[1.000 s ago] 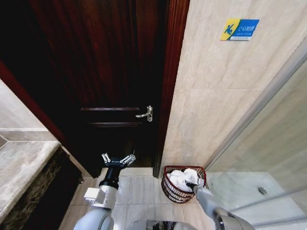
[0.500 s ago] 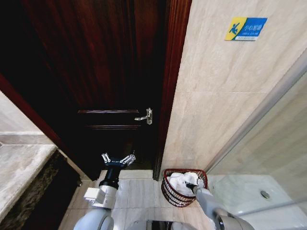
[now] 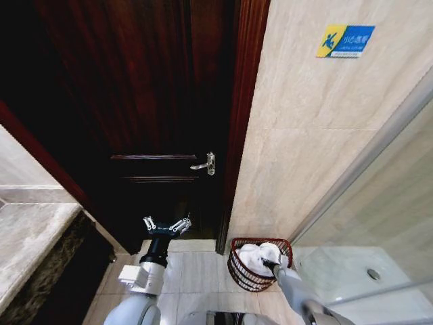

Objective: Discard the used towel into the hamper.

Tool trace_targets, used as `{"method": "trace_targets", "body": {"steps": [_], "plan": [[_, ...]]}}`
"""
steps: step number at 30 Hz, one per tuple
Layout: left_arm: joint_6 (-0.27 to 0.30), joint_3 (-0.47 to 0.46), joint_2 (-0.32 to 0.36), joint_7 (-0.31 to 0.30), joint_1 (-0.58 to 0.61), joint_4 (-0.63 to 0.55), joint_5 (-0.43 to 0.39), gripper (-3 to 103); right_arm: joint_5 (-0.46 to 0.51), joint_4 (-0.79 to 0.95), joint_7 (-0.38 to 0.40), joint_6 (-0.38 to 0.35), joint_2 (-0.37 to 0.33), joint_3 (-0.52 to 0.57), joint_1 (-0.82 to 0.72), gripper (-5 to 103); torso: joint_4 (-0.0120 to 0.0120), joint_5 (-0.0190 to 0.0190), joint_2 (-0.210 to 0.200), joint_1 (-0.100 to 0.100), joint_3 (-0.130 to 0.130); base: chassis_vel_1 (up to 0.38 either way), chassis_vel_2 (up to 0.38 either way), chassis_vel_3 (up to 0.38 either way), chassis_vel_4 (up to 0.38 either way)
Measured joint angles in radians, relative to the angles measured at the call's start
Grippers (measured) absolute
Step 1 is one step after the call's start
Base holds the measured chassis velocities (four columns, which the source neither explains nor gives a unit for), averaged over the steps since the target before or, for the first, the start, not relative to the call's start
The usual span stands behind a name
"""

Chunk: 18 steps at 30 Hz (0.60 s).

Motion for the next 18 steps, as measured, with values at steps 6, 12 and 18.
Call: {"method": "trace_targets", "body": {"steps": [6, 12, 18], "plan": [[0.0, 0.0, 0.0, 0.0, 0.0, 0.0, 0.0, 100, 0.02, 0.34, 0.01, -0.081, -0.004, -0.021, -0.182, 56, 0.0, -0.0004, 0.0, 0.0, 0.0, 0.0, 0.0, 0.0, 0.0], [0.0, 0.0, 0.0, 0.0, 0.0, 0.0, 0.0, 100, 0.036, 0.582, 0.008, -0.088, -0.027, -0.013, -0.34, 78, 0.0, -0.0003, 0.0, 0.0, 0.0, 0.0, 0.0, 0.0, 0.0], [0.0, 0.0, 0.0, 0.0, 0.0, 0.0, 0.0, 100, 0.022, 0.812, -0.006, -0.017, -0.013, 0.032, -0.522, 97, -0.0001, -0.0001, 0.0, 0.0, 0.0, 0.0, 0.0, 0.0, 0.0]]}}
